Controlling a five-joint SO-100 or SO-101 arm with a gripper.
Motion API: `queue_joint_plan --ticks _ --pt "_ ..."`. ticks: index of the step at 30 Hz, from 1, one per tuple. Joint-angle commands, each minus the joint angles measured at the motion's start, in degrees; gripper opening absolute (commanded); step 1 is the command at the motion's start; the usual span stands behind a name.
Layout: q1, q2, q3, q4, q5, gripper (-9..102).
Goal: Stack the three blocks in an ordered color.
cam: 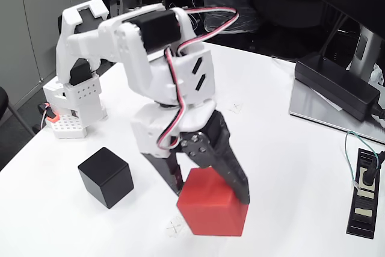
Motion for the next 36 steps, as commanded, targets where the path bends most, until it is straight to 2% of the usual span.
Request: queue_joint_plan --ticks 1,7,19,27,36 --pt "-1.32 6.5 0.18 0.18 0.0 10" --pt "-4.83 19.51 10.46 0.18 0.18 10" --pt "-24.35 48.25 40.43 0.18 0.44 10" --pt "-39.46 56.34 50.54 0.18 4.75 10" --pt "-53.53 56.25 58.8 0.18 11.43 10"
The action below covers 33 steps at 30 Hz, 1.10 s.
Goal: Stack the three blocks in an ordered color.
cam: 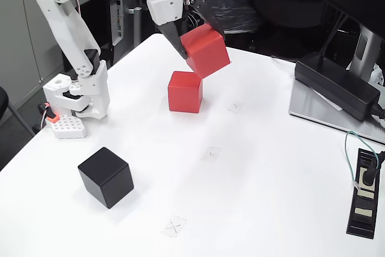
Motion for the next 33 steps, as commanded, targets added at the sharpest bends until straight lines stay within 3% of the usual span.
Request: queue_joint_plan --ticks 1,8,33 --pt "-5.19 1.93 2.02 0.18 3.43 10" --pt "-14.85 1.85 7.73 0.18 10.02 10" --pt "-14.94 1.67 9.67 -0.44 9.05 10"
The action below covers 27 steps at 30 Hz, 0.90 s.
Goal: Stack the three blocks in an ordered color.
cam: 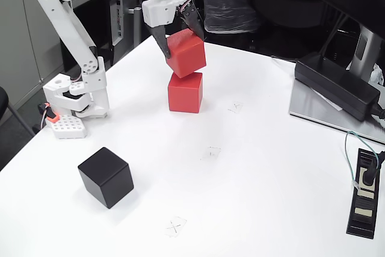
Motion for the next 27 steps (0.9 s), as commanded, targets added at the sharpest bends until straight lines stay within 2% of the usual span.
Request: queue_joint_plan --ticks 1,8,17,27 --pt "0.09 1.58 0.7 -0.35 -1.67 10" --pt "0.26 1.85 4.83 -0.53 -4.75 10" --pt "6.68 1.76 3.87 -0.53 -5.19 10" --pt "6.59 1.67 4.13 -0.53 -5.19 11"
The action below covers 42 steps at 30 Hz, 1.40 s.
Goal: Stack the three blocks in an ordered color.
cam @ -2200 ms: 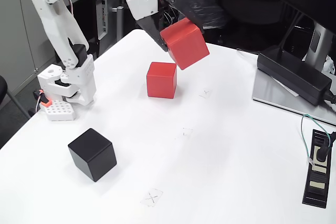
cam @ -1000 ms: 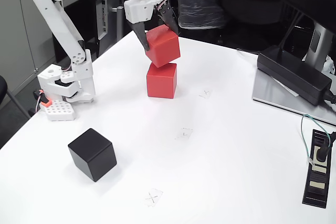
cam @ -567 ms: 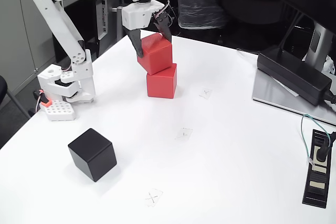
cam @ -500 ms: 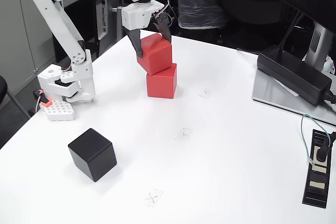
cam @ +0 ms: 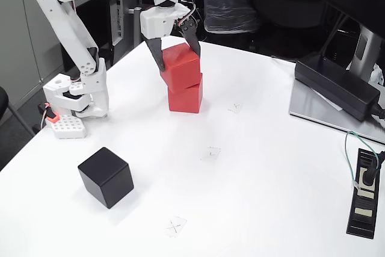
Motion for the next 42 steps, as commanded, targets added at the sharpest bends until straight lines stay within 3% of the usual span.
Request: queue_joint_plan --ticks 1,13,25,29,36,42 --pt "0.0 1.49 -0.79 -0.44 -0.7 11" --pt "0.0 1.49 -0.88 -0.44 -0.7 33" --pt "1.85 2.11 -7.12 0.0 -0.44 34" --pt "8.96 2.2 -13.71 0.18 -0.53 34" --pt "30.59 1.58 -18.63 0.18 -0.97 34" --pt "45.35 1.67 -16.35 0.26 -9.05 34"
